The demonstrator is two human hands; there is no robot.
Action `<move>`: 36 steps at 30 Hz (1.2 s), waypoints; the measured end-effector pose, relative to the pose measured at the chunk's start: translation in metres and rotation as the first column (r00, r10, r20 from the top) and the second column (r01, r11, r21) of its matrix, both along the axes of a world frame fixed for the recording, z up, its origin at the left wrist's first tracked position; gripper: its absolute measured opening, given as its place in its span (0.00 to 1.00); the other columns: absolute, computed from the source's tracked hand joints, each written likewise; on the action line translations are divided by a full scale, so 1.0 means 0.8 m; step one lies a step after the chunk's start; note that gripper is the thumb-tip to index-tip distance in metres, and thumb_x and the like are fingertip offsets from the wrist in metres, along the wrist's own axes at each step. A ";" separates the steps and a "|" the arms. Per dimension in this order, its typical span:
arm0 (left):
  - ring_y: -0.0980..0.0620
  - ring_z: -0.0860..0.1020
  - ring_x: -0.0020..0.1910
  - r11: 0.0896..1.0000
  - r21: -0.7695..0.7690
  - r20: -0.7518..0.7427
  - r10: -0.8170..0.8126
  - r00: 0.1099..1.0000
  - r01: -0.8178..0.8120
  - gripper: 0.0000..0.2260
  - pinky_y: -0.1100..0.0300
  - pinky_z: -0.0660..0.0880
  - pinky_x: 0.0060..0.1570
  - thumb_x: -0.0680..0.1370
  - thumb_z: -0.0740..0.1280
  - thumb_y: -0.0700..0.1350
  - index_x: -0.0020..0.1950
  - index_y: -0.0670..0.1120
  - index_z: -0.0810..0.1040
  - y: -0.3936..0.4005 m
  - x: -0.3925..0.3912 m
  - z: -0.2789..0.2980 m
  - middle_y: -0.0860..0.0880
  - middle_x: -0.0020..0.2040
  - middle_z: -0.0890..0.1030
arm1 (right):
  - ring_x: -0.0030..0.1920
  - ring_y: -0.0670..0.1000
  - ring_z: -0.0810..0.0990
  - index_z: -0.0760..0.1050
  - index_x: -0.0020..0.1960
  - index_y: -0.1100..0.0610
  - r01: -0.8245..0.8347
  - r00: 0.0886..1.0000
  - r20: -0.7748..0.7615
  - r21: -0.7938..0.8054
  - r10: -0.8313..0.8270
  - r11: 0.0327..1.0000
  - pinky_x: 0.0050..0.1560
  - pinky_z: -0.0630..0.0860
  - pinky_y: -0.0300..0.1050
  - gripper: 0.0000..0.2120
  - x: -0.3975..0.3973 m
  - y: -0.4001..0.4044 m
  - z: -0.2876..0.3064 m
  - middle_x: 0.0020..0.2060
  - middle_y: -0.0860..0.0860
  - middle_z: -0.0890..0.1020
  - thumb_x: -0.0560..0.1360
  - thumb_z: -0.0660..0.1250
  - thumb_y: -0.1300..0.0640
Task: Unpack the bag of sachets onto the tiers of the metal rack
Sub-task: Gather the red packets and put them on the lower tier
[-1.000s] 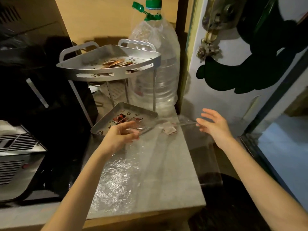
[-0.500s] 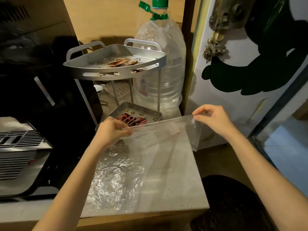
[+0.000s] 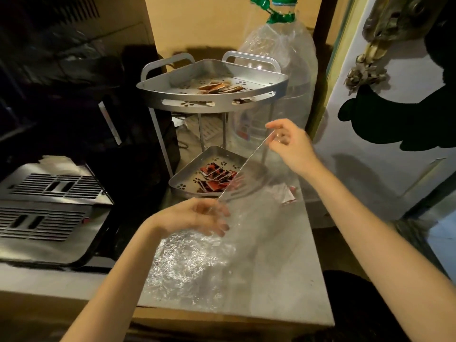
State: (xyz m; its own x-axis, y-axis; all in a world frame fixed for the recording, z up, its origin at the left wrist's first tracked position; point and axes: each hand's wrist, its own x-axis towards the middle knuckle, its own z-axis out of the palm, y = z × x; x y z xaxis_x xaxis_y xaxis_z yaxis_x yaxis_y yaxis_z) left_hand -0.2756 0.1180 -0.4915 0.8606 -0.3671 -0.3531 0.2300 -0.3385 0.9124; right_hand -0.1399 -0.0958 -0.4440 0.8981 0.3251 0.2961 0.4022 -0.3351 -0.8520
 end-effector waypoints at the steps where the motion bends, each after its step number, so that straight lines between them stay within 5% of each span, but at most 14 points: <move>1: 0.48 0.82 0.50 0.997 0.008 0.000 0.078 0.997 -0.078 0.11 0.57 0.78 0.51 0.74 0.68 0.44 0.56 0.44 0.77 0.000 -0.003 -0.005 0.42 0.52 0.83 | 0.46 0.49 0.77 0.72 0.53 0.50 -0.021 0.999 -0.031 -0.018 0.020 1.000 0.50 0.74 0.44 0.16 0.002 0.012 -0.007 0.42 0.44 0.77 0.72 0.62 0.68; 6: 0.51 0.82 0.39 0.917 0.000 -0.030 0.400 0.916 -0.400 0.08 0.61 0.79 0.37 0.76 0.64 0.40 0.54 0.42 0.77 0.006 -0.023 -0.030 0.44 0.44 0.82 | 0.50 0.51 0.77 0.71 0.59 0.55 -0.106 0.988 -0.125 -0.153 0.087 0.982 0.49 0.75 0.40 0.17 0.002 0.071 -0.040 0.46 0.49 0.77 0.73 0.62 0.67; 10: 0.45 0.79 0.39 0.784 0.074 -0.046 0.620 0.783 -0.616 0.09 0.56 0.77 0.34 0.76 0.64 0.36 0.56 0.42 0.76 0.024 -0.035 -0.058 0.42 0.43 0.79 | 0.62 0.55 0.73 0.67 0.67 0.54 -0.101 0.991 0.043 -0.384 0.127 0.918 0.63 0.71 0.51 0.24 -0.002 0.106 -0.065 0.62 0.56 0.75 0.72 0.65 0.64; 17: 0.51 0.79 0.32 0.662 0.340 -0.042 0.720 0.693 -0.668 0.11 0.61 0.75 0.28 0.76 0.60 0.35 0.57 0.44 0.71 0.040 -0.046 -0.101 0.40 0.44 0.81 | 0.58 0.55 0.74 0.73 0.62 0.56 -0.289 0.954 -0.088 -0.527 0.287 0.799 0.57 0.72 0.49 0.20 -0.027 0.132 -0.129 0.58 0.54 0.77 0.70 0.65 0.63; 19: 0.51 0.80 0.33 0.622 0.422 -0.009 0.731 0.683 -0.660 0.11 0.61 0.77 0.31 0.76 0.59 0.34 0.56 0.43 0.72 0.044 -0.049 -0.108 0.39 0.45 0.82 | 0.62 0.55 0.71 0.71 0.64 0.56 -0.296 0.951 -0.107 -0.591 0.291 0.750 0.62 0.69 0.52 0.22 -0.035 0.133 -0.146 0.60 0.54 0.75 0.70 0.66 0.60; 22: 0.47 0.81 0.39 0.567 0.507 0.075 0.722 0.688 -0.650 0.13 0.55 0.79 0.40 0.76 0.57 0.34 0.58 0.42 0.73 0.049 -0.053 -0.119 0.40 0.46 0.82 | 0.69 0.55 0.63 0.68 0.66 0.53 -0.298 0.946 -0.103 -0.652 0.308 0.697 0.70 0.60 0.55 0.24 -0.050 0.134 -0.165 0.66 0.53 0.70 0.71 0.66 0.55; 24: 0.45 0.79 0.46 0.533 0.593 0.107 0.690 0.716 -0.603 0.16 0.57 0.76 0.42 0.76 0.56 0.34 0.64 0.42 0.70 0.047 -0.053 -0.122 0.39 0.56 0.77 | 0.72 0.54 0.58 0.65 0.69 0.52 -0.302 0.938 -0.095 -0.695 0.334 0.653 0.73 0.54 0.57 0.27 -0.060 0.135 -0.175 0.71 0.53 0.66 0.72 0.66 0.52; 28: 0.43 0.59 0.71 0.402 0.736 0.274 0.558 0.784 -0.544 0.30 0.56 0.61 0.67 0.75 0.57 0.30 0.74 0.43 0.51 0.033 -0.054 -0.119 0.41 0.74 0.55 | 0.75 0.55 0.51 0.56 0.74 0.55 -0.348 0.897 -0.104 -0.767 0.430 0.539 0.74 0.46 0.54 0.32 -0.078 0.140 -0.190 0.75 0.54 0.57 0.74 0.62 0.47; 32: 0.48 0.35 0.74 0.404 0.744 0.462 0.266 0.846 -0.533 0.36 0.53 0.38 0.71 0.76 0.60 0.34 0.75 0.49 0.40 0.026 -0.056 -0.132 0.46 0.76 0.38 | 0.76 0.55 0.46 0.52 0.74 0.57 -0.371 0.888 -0.162 -0.806 0.431 0.461 0.74 0.45 0.55 0.33 -0.085 0.145 -0.206 0.76 0.55 0.52 0.75 0.60 0.46; 36: 0.51 0.33 0.73 0.428 0.825 0.387 0.051 0.921 -0.370 0.26 0.52 0.33 0.70 0.81 0.49 0.51 0.75 0.50 0.41 0.024 -0.043 -0.153 0.49 0.75 0.36 | 0.76 0.55 0.44 0.49 0.75 0.57 -0.365 0.886 -0.161 -0.821 0.435 0.439 0.74 0.41 0.52 0.34 -0.083 0.144 -0.214 0.76 0.55 0.50 0.76 0.57 0.44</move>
State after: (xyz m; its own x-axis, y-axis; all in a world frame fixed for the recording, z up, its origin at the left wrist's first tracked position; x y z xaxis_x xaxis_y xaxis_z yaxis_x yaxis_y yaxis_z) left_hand -0.3098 0.1370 -0.6141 0.9719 0.2053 -0.1153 0.2241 -0.9566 0.1863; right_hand -0.2059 0.0192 -0.6155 0.5922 0.7662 -0.2495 0.7226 -0.6420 -0.2565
